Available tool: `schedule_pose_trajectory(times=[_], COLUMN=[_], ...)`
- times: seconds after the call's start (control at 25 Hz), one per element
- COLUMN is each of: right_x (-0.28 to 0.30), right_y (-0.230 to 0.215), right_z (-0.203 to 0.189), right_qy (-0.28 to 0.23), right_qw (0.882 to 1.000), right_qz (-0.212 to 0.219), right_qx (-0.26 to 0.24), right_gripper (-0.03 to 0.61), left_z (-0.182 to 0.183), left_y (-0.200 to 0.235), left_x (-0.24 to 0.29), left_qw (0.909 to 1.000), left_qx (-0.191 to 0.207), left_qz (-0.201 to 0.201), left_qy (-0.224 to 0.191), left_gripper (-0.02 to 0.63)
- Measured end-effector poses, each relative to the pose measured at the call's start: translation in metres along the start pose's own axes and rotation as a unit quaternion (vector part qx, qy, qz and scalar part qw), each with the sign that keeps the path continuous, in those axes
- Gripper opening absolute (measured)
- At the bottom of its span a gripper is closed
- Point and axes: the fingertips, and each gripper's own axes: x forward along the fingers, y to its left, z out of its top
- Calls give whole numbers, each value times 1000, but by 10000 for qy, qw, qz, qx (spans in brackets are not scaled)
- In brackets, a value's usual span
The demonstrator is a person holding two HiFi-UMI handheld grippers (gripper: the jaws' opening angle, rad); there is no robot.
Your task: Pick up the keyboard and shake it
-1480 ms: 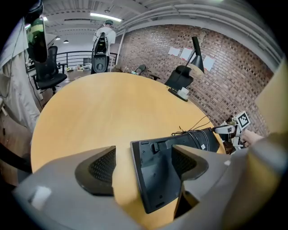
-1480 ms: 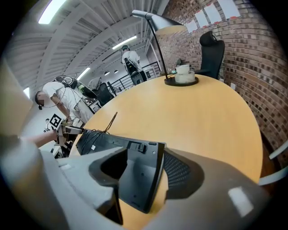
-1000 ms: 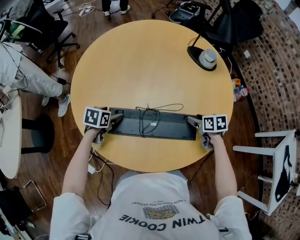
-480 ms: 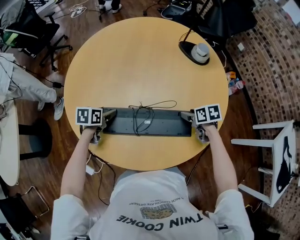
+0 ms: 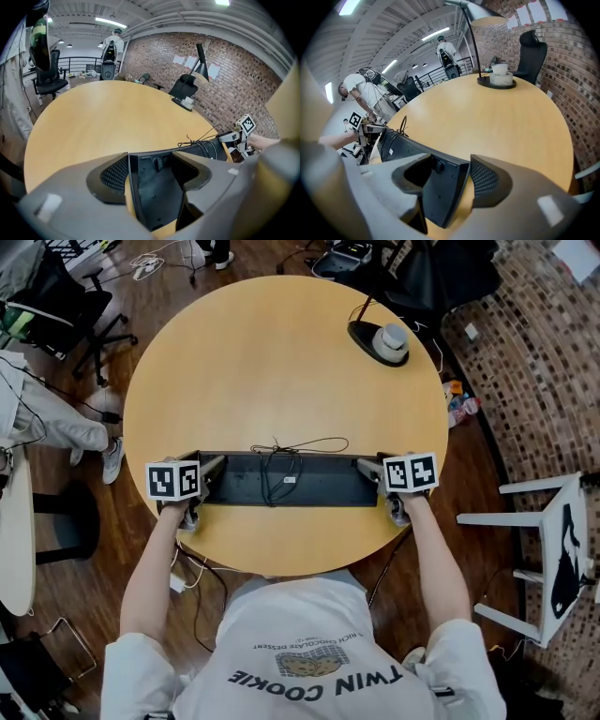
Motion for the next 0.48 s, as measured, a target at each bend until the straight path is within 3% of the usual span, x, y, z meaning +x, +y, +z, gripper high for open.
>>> schedule_pose_trajectory(times=[0.48], right_x=[-54], right_y=[36], right_z=[-1], right_qy=[-945], right_qw=[9903], right_qz=[-567], right_qx=[-844], right_gripper=[256], left_z=[13], left_y=[-17], left_x=[-55], left_qw=[9936], left_qx=[848], left_qz=[175], left_qy=[-726], left_gripper=[296])
